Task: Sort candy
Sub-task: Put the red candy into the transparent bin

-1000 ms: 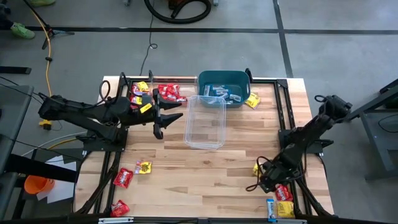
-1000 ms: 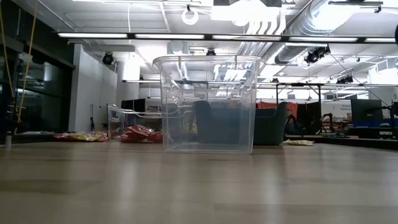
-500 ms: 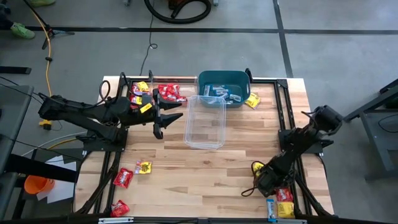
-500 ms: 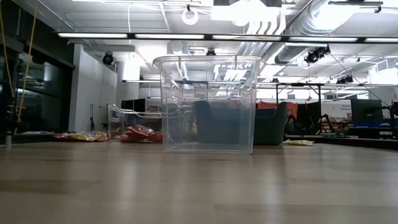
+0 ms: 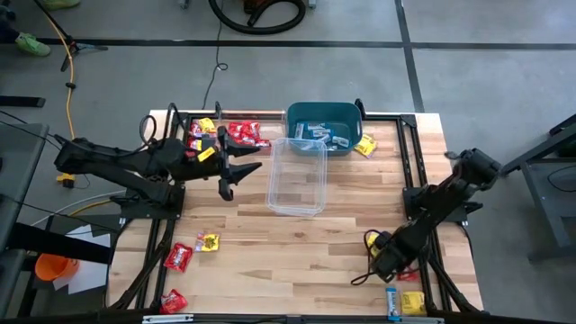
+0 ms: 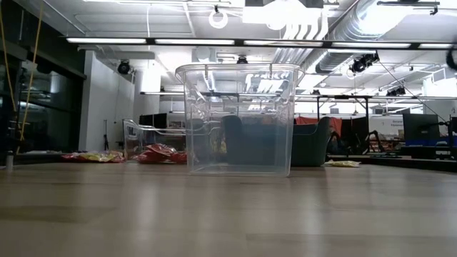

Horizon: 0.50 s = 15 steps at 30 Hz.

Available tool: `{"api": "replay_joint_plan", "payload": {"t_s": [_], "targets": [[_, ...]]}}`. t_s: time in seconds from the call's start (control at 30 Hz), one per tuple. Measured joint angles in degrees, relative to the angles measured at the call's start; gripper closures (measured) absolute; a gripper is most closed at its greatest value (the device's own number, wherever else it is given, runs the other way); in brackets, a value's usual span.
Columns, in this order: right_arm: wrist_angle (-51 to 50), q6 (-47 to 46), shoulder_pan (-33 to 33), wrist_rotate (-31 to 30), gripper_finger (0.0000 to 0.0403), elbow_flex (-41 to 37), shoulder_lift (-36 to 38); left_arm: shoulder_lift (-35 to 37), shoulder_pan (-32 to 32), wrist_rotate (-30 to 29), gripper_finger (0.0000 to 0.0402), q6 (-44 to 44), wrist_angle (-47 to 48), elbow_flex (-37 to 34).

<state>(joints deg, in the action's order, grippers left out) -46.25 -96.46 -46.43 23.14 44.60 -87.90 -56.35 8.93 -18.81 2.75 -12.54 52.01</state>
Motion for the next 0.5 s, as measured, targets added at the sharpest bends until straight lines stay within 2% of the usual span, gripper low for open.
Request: {"api": "replay_joint_plan", "payload": {"t_s": [0.1,0.17,0.27,0.37,0.5], "targets": [[-8.21,3.38,0.88,-5.09,0.0367,4.85,3.40,0.99,-0.02,-1.05,0.0216,-2.01,-0.22,0.00],[-9.66,7.92,1.79,-10.66,0.0371,8.41,6.11,2.00,-0.02,-2.91,0.0216,-3.25,0.25,0.00],[-6.82,17.80,3.45,-19.94,0.0392,12.24,10.11,3.31,-0.02,-6.60,0.0216,-4.83,0.86,0.00],[-0.25,29.55,6.30,-27.34,0.0394,13.83,12.13,4.18,-0.02,-9.35,0.0216,-4.95,0.94,0.00],[10.67,44.62,13.31,-29.44,0.0386,12.78,11.78,4.69,-0.02,-10.29,0.0216,-4.95,1.25,0.00]]}}
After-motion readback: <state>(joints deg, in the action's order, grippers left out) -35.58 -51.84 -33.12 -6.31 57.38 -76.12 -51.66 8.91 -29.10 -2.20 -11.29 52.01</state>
